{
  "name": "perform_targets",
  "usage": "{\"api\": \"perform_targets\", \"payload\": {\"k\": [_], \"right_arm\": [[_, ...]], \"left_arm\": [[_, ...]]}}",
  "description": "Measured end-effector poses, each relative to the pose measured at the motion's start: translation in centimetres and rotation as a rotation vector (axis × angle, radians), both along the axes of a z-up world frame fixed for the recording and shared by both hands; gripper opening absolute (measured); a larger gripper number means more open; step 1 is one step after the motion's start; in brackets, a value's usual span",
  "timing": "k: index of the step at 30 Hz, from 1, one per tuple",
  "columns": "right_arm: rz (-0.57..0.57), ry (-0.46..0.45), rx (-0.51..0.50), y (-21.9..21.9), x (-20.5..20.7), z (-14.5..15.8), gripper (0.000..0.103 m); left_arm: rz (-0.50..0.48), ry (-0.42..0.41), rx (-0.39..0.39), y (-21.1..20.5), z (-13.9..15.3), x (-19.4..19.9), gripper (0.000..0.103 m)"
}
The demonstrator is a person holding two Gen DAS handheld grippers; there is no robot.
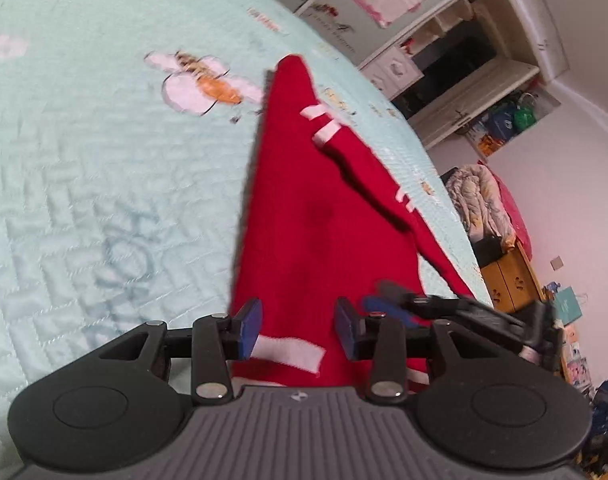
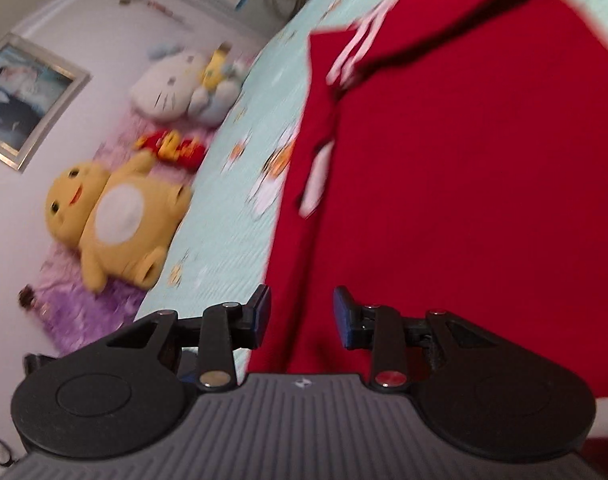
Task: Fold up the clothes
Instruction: 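Lower the sleeve onto the sweater with the right gripper while the left gripper opens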
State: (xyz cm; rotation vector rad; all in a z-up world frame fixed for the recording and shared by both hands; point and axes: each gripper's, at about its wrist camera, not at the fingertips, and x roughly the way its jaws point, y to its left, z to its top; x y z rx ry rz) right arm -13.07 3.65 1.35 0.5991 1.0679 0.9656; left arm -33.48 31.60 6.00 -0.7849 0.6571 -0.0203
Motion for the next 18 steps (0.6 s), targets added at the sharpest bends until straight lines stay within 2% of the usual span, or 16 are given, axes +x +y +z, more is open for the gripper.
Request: {"api": "perform_targets", "payload": {"k": [3,6,7,8,9,15,18], "right_arm": [[0.046,0.036,-0.005,2.7,-0.7,-0.6,0.035],[0.123,0.002,-0.053,5.1,-1.9,-0.6,0.033],[0.142,-0.027,-0.073,5.4,-2.3,-0.5,0.03],[0.16,-0.057,-0.093,5.6,-2.6,-0.4,0.014],[0.16,-0.063,-0.09,5.5,-2.6,-0.2,0.009],[0.105,-0.098,-0.053,3.6,-1.8,0.9,0.008],[0.1,-0.042,-0.078,3.5,-1.4,-1.0,0.008]], "left_arm": [[0.0,-0.017,0.008,0.4,0.0,0.1,0.047],[0.011,-0.009,-0.027,0.8,-0.8,0.1,0.048],[0.014,-0.005,-0.037,1.0,-1.0,0.2,0.048],[0.015,-0.002,-0.043,1.0,-1.3,0.2,0.048],[0.013,0.001,-0.044,1.0,-1.4,0.2,0.048],[0.002,0.009,-0.037,1.1,-1.7,0.6,0.049],[-0.007,0.022,-0.01,0.7,-1.8,0.8,0.049]]}}
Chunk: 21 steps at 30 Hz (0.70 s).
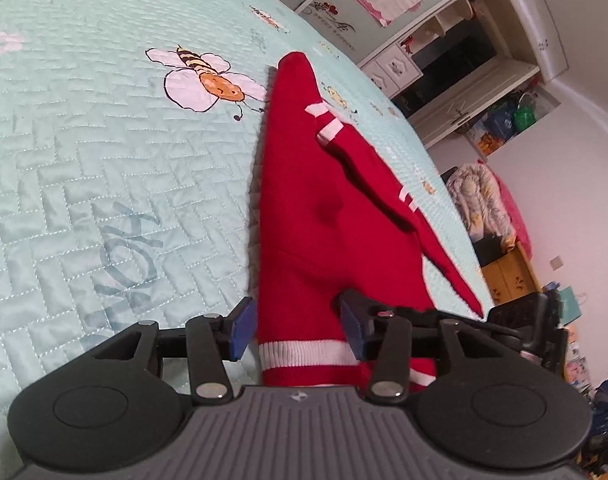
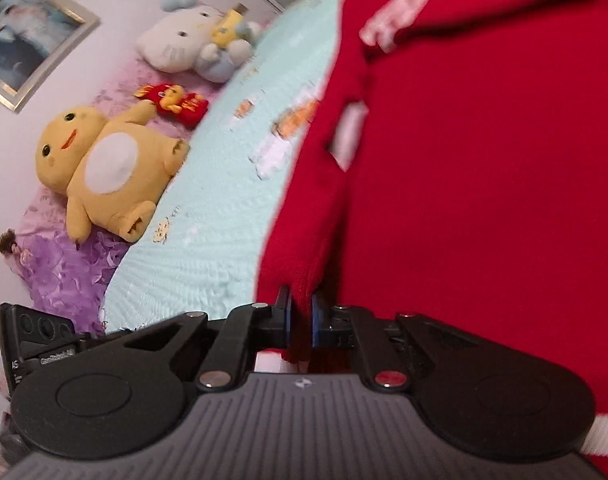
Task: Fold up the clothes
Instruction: 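Lower the sleeve onto the sweater with the right gripper while the left gripper opens, then open the right gripper to release the sleeve on the sweater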
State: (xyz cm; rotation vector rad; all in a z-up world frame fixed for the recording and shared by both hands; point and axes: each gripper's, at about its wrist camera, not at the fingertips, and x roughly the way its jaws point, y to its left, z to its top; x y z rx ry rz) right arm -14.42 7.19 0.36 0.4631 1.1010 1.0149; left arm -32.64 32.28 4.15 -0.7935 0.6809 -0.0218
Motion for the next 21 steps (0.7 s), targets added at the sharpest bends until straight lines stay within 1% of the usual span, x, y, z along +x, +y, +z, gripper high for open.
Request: {"api": "perform_targets", "payload": {"k": [4,7,8,9,10,15,16,17,19,20,21], "right_arm": [[-0.035,0.08,0.069,-0.6,-0.3,-2.1,0.008],[-0.029,0.063,0.07,-1.1,-0.9,-1.6,0.013],[-0.027,0.057,0.07,-1.2,-1.1,-1.5,0.017],[-0.024,0.058,0.076,-1.5,-1.2,-1.4,0.021],[-0.021,0.059,0.082,-1.8,-1.3,-1.2,0.022],[-0.023,0.114,0.112,-3.0,-1.8,-1.3,0.023],[-0.026,0.105,0.109,-3.2,-2.0,-1.3,0.023],[-0.029,0.096,0.106,-3.4,-2.2,-1.2,0.022],[-0.022,0.064,0.068,-3.0,-2.5,-1.5,0.012],[-0.013,0.046,0.04,-2.7,-2.7,-1.6,0.005],[-0.004,0.025,0.028,-2.5,-2.9,-1.5,0.005]], "left_arm": [[-0.018,0.021,0.058,-0.8,0.1,0.2,0.049],[-0.032,0.023,0.087,-1.1,0.3,0.5,0.049],[-0.035,0.02,0.09,-1.2,0.4,0.6,0.049],[-0.037,0.015,0.089,-1.2,0.5,0.8,0.049],[-0.039,0.009,0.09,-1.2,0.7,1.1,0.049],[-0.056,-0.047,0.101,-1.6,2.1,3.0,0.049],[-0.065,-0.058,0.108,-1.6,2.3,3.5,0.049],[-0.077,-0.066,0.117,-1.7,2.4,4.1,0.049],[-0.118,-0.051,0.147,-2.0,1.9,5.6,0.052],[-0.135,-0.031,0.168,-2.2,1.4,6.2,0.052],[-0.146,-0.005,0.194,-2.3,0.7,6.7,0.05]]}}
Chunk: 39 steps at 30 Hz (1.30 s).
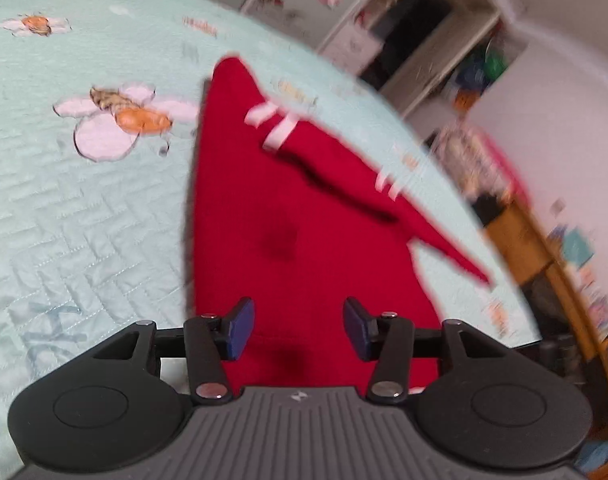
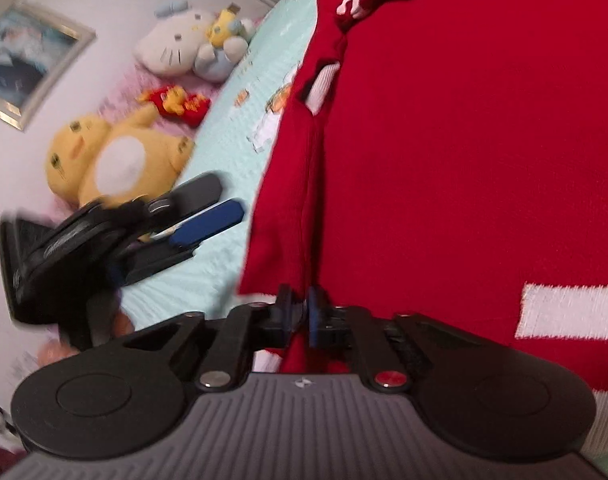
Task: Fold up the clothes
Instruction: 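Open the right gripper to release the sleeve on the sweater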
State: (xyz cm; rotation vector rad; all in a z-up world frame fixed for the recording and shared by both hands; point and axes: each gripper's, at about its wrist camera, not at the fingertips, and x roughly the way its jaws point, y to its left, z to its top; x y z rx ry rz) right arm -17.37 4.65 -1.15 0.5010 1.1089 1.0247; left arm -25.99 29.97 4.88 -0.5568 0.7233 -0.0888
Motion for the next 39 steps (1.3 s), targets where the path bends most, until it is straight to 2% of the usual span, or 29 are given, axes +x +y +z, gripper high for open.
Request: {"api": "perform_targets", "payload": {"k": [1,2,4,8,11,13,16,18,21,24,27,28,29,30,31,32,33,34,36,39], "right_arm": [[0.01,-0.016,-0.006,0.1,-0.1,0.2,0.005],[0.018,-0.025,-0.013,0.1,-0.2,0.4,0.005],[0.026,-0.032,-0.018,-0.2,-0.3,0.6,0.006],[-0.009,-0.026,0.019,-1.4,0.6,1.4,0.015],[-0.076,-0.043,0.068,-2.5,2.0,2.3,0.017],[-0.114,-0.053,0.082,-2.4,3.6,2.7,0.018],[-0.145,-0.075,0.083,-1.3,6.1,3.2,0.019],[-0.163,-0.073,0.089,-0.4,7.8,3.2,0.035],[-0.172,-0.049,0.104,1.1,10.4,2.9,0.038],[-0.164,-0.074,0.096,3.1,12.6,3.2,0.038],[-0.106,-0.115,0.165,5.0,14.6,3.9,0.035],[-0.086,-0.128,0.189,5.7,15.2,4.2,0.031],[-0.056,-0.103,0.227,6.3,16.0,3.9,0.026],[-0.033,-0.083,0.216,7.2,16.6,3.4,0.026],[-0.018,-0.074,0.14,8.3,17.4,2.6,0.026],[-0.017,-0.087,0.078,8.7,17.8,1.9,0.022],[-0.018,-0.101,0.018,9.1,18.1,1.2,0.0],[-0.019,-0.115,-0.042,9.6,18.5,0.5,0.0],[-0.032,-0.079,-0.008,9.0,18.8,0.2,0.0],[-0.036,-0.078,0.029,8.2,18.5,0.6,0.005]], "left_arm": [[-0.008,0.025,0.027,-0.2,-0.7,0.4,0.046],[-0.016,0.051,0.055,-0.3,-1.4,0.9,0.046],[-0.028,0.048,0.079,-0.5,-1.5,0.8,0.048],[-0.018,0.026,0.049,-0.3,-0.6,0.3,0.048],[-0.015,-0.029,0.02,-0.1,0.4,0.4,0.05],[-0.015,-0.041,0.039,-0.3,0.5,1.1,0.052],[-0.052,-0.006,0.083,-0.5,-0.4,2.3,0.052],[-0.085,0.008,0.111,-0.7,-0.9,2.6,0.052],[-0.104,-0.031,0.094,-0.4,-0.1,2.2,0.052],[-0.106,-0.09,0.078,-0.2,1.2,2.7,0.052],[-0.129,-0.126,0.068,-0.3,1.5,4.5,0.052],[-0.139,-0.126,0.064,-0.3,1.3,5.3,0.052],[-0.15,-0.113,0.066,-0.4,0.8,6.0,0.052],[-0.162,-0.088,0.072,-0.5,0.0,6.8,0.052],[-0.17,-0.059,0.084,-0.7,-0.8,7.4,0.05],[-0.176,-0.027,0.1,-0.9,-1.7,7.8,0.048],[-0.183,-0.026,0.117,-1.1,-2.1,7.8,0.05],[-0.196,-0.043,0.14,-1.3,-2.0,7.5,0.051],[-0.228,-0.051,0.18,-1.8,-1.6,7.0,0.051],[-0.211,-0.047,0.102,-0.8,-0.8,7.1,0.051]]}}
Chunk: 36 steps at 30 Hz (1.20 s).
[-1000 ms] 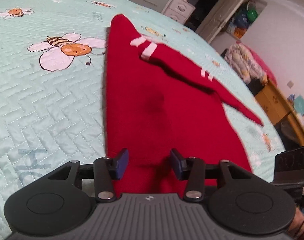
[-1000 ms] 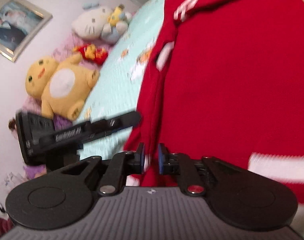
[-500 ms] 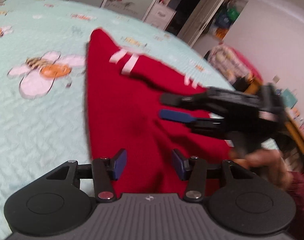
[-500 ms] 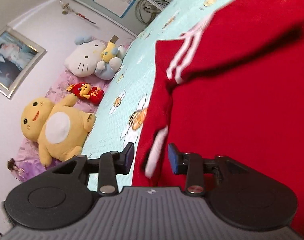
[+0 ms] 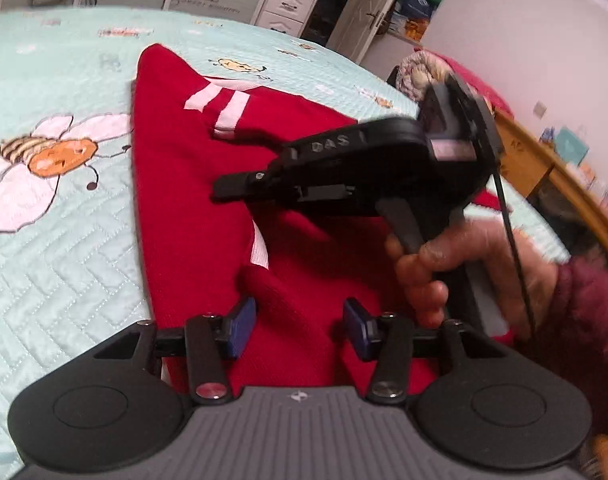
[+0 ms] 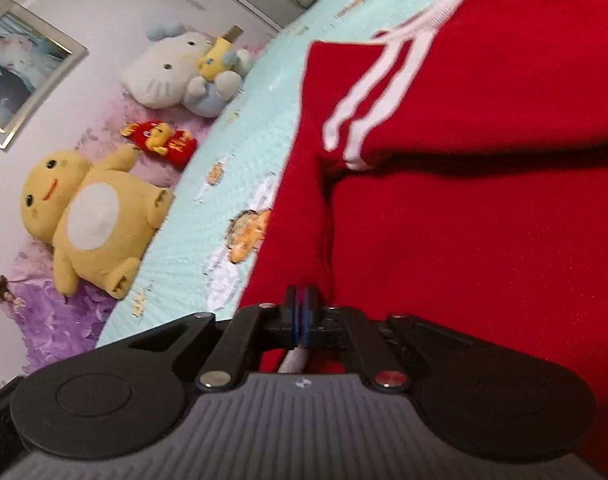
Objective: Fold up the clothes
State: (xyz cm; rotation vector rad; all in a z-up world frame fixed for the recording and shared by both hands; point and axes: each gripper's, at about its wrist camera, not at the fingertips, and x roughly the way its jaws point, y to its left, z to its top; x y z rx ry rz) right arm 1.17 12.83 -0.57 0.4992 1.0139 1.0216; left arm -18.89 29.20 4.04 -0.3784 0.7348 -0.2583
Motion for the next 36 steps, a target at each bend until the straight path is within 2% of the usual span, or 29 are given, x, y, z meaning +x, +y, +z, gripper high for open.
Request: {"api": "perform_targets", "payload": {"k": [1,3,4,7,10,12,14,17,18,21,25,26,28,33,34,36], "right_arm": [[-0.004,-0.003,0.015,-0.4,-0.1,0.3,0.009],[-0.043,-0.009,0.05,-1.5,-0.3,0.8,0.032],[-0.069,-0.023,0.062,-1.8,-0.2,1.3,0.033],[-0.151,-0.074,0.093,-2.6,0.7,2.7,0.034],[-0.173,-0.131,0.074,-1.1,3.4,4.4,0.034],[-0.155,-0.179,0.057,0.9,5.3,5.5,0.034],[-0.138,-0.226,0.039,3.0,7.2,6.6,0.034],[-0.079,-0.248,0.032,6.8,9.5,7.3,0.034],[-0.057,-0.249,0.028,8.2,10.3,7.4,0.033],[-0.039,-0.289,-0.053,12.0,12.5,7.1,0.033],[-0.102,-0.257,-0.204,15.2,16.8,3.8,0.032],[-0.139,-0.25,-0.232,15.4,17.6,2.8,0.028],[-0.176,-0.231,-0.164,14.9,18.2,2.0,0.028],[-0.183,-0.26,-0.151,14.6,17.7,1.8,0.028],[-0.196,-0.261,-0.137,14.3,17.7,2.2,0.029],[-0.235,-0.273,-0.095,13.2,17.3,3.2,0.039]], "left_arm": [[0.019,-0.001,-0.048,0.7,0.3,0.1,0.051],[0.061,-0.029,-0.119,1.8,1.2,0.2,0.051],[0.088,-0.049,-0.141,2.3,1.5,0.3,0.053],[0.179,-0.094,-0.191,3.6,1.8,1.7,0.06],[0.213,-0.066,-0.208,4.1,-0.2,3.8,0.06],[0.219,-0.048,-0.185,4.1,-1.8,4.4,0.057],[0.202,-0.11,-0.148,3.8,-2.3,3.7,0.059],[0.173,-0.166,-0.061,2.7,-2.3,3.2,0.061],[0.171,-0.172,-0.056,2.6,-2.4,3.1,0.061],[0.17,-0.178,-0.084,3.1,-2.8,2.9,0.061],[0.164,-0.184,-0.113,3.7,-3.0,2.7,0.061],[0.163,-0.186,-0.116,3.6,-3.0,2.6,0.061],[0.162,-0.188,-0.126,3.7,-3.1,2.5,0.061],[0.162,-0.188,-0.167,4.0,-3.2,2.0,0.061],[0.162,-0.188,-0.172,4.1,-3.2,2.0,0.061],[0.161,-0.187,-0.181,4.3,-3.4,2.1,0.061]]}}
